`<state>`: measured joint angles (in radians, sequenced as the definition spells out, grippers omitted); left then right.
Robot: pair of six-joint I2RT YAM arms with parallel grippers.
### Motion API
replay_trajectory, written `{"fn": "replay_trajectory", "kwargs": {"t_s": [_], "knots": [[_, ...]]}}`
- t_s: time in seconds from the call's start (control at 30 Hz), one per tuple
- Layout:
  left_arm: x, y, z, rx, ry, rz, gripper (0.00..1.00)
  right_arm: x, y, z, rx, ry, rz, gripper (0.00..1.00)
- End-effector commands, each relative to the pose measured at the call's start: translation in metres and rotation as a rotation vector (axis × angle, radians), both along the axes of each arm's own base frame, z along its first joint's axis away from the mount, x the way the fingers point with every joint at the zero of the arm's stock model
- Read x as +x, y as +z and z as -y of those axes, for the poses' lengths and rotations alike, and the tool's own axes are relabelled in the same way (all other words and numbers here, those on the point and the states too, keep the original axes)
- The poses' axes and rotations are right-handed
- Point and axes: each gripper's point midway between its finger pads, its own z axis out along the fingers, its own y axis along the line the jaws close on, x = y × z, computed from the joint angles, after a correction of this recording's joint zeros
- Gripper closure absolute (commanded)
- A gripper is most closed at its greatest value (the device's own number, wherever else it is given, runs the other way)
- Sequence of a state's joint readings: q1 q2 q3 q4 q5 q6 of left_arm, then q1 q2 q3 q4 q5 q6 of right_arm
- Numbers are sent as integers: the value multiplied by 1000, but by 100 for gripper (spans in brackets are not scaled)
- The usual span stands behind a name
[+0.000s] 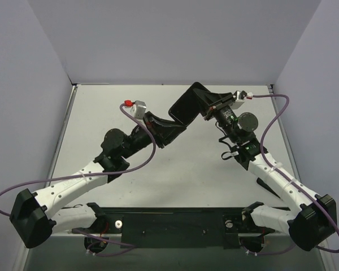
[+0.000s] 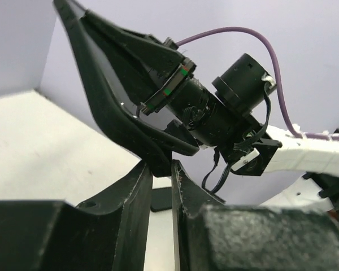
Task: Take the phone out of the phone case
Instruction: Remove the phone case from the phone.
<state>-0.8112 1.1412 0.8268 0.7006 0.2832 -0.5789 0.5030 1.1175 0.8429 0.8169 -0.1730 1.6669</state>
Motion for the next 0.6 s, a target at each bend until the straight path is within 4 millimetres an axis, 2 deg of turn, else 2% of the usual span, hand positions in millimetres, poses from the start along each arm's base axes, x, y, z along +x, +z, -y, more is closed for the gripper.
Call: {"fn": "replay_trajectory", "kwargs": {"t_s": [0.0, 0.03, 0.17, 0.27, 0.33, 0.4, 0.43, 0.47, 0.5, 0.57], "knots": [[56, -55, -31, 6, 244, -409, 98, -72, 98, 10, 164, 150, 303, 100], [58, -49, -35, -39, 248, -449, 94, -73, 96, 7, 155, 167, 307, 100], [66, -46, -52, -206, 240, -653, 78, -88, 106, 3, 173, 218, 376, 100], [67, -40, -66, -327, 216, -707, 68, -100, 116, 3, 176, 250, 437, 100], [68, -31, -74, -356, 232, -681, 58, -103, 113, -1, 138, 258, 444, 100], [69, -34, -79, -360, 247, -701, 50, -105, 109, -4, 119, 276, 451, 100], [68, -27, -82, -402, 231, -694, 49, -106, 111, -4, 128, 281, 470, 100], [69, -33, -84, -410, 224, -702, 46, -108, 112, -5, 142, 298, 472, 100], [67, -23, -86, -458, 189, -696, 46, -109, 114, -5, 154, 301, 495, 100], [64, -20, -80, -452, 133, -685, 46, -109, 114, -6, 151, 305, 513, 100]]}}
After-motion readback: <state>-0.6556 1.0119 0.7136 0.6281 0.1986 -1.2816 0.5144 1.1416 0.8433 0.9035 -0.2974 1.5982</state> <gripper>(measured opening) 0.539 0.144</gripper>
